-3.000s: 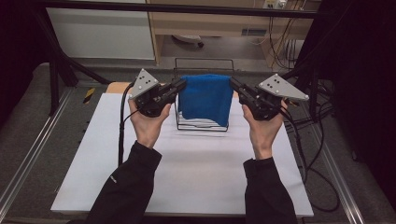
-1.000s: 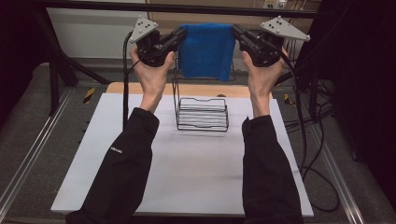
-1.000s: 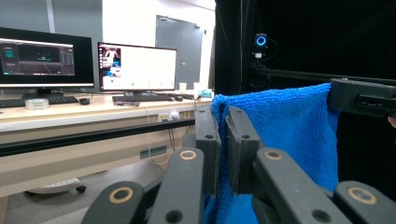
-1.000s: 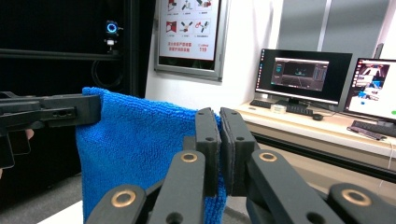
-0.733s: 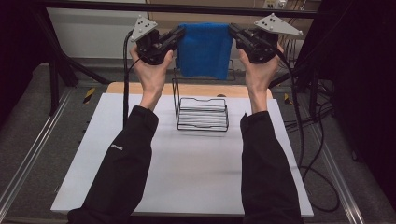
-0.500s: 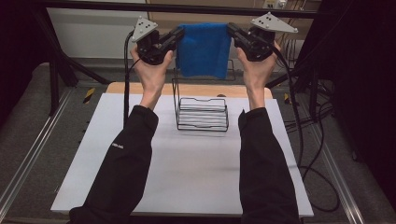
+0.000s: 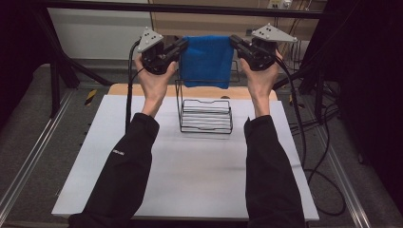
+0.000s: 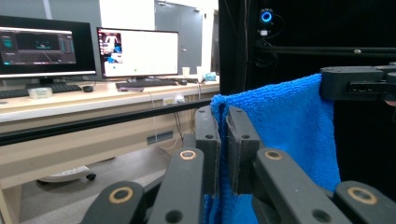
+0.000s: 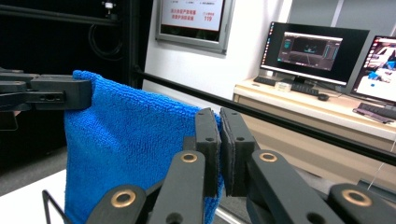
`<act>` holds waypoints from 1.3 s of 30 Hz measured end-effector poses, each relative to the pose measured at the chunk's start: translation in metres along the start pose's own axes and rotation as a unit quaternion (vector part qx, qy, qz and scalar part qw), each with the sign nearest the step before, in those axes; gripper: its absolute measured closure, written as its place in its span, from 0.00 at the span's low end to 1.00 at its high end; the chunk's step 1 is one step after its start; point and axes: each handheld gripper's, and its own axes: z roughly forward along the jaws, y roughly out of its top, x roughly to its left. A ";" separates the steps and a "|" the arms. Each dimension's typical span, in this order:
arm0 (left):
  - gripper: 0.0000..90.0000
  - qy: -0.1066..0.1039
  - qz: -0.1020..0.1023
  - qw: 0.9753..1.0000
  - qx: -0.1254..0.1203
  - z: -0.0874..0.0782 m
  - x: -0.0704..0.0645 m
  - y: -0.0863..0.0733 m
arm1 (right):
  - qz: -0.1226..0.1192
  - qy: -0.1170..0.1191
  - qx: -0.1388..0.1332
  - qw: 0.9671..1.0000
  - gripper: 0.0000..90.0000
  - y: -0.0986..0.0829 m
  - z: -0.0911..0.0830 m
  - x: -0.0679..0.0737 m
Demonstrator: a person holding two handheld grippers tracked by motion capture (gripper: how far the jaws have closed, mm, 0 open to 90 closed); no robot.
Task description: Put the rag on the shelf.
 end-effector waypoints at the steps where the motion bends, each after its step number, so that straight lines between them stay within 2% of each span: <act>1: 0.94 -0.003 0.001 1.000 0.003 -0.001 0.000 -0.002 | 0.000 0.002 0.002 1.000 0.97 -0.002 -0.001 0.001; 6: 0.94 -0.010 0.004 1.000 0.014 -0.004 -0.002 -0.013 | 0.005 0.009 0.013 1.000 0.97 -0.014 -0.007 0.003; 16: 0.93 -0.024 0.004 0.999 0.023 -0.011 -0.006 -0.027 | 0.010 0.020 0.024 0.999 0.97 -0.025 -0.015 0.007; 20: 0.93 -0.029 0.003 0.999 0.022 -0.015 -0.008 -0.027 | 0.010 0.027 0.022 0.999 0.97 -0.026 -0.018 0.009; 25: 0.93 -0.036 0.015 0.999 0.032 -0.020 -0.008 -0.025 | 0.012 0.033 0.023 0.999 0.97 -0.026 -0.022 0.011; 39: 0.92 -0.053 0.018 0.997 0.059 -0.028 -0.015 -0.033 | 0.014 0.060 0.053 0.997 0.96 -0.033 -0.038 0.015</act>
